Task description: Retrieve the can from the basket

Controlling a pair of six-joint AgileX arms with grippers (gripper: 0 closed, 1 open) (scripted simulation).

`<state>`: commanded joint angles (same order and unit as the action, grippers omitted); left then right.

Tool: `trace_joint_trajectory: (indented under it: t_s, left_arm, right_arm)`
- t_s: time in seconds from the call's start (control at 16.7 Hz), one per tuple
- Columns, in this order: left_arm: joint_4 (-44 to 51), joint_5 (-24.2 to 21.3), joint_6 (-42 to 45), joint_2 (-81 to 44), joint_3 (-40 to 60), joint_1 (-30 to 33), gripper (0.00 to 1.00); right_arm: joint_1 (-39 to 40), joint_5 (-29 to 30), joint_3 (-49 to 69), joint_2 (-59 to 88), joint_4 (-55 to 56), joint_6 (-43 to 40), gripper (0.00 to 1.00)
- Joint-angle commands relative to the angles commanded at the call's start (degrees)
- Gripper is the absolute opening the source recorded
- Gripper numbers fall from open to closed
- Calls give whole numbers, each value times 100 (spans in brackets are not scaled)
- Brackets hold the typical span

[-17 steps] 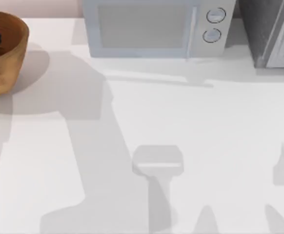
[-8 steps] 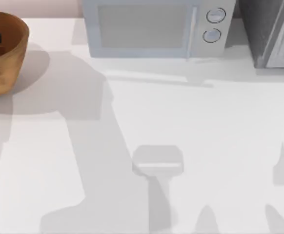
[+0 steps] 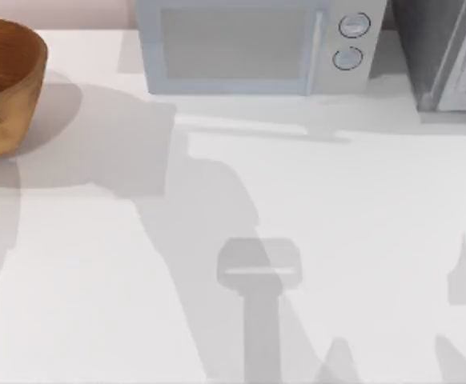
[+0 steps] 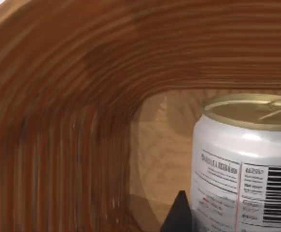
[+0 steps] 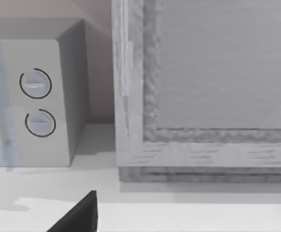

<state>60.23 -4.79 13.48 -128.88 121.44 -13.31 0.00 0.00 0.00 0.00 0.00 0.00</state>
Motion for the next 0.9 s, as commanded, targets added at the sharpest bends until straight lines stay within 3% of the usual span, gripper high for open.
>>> trace_joint_trajectory:
  t_s: [0.42,0.72,0.9]
  left_arm:
    - [-2570,376,-45,4828,-4656,53,0]
    - [-4311,511,-414,8826,-8365,425,0]
    - [-5097,529,-726,10637,-10078,733,0]
  right_arm:
    - [0,0,0,0,0,0,100]
    - [0,0,0,0,0,0,100]
    - [0,0,0,0,0,0,100]
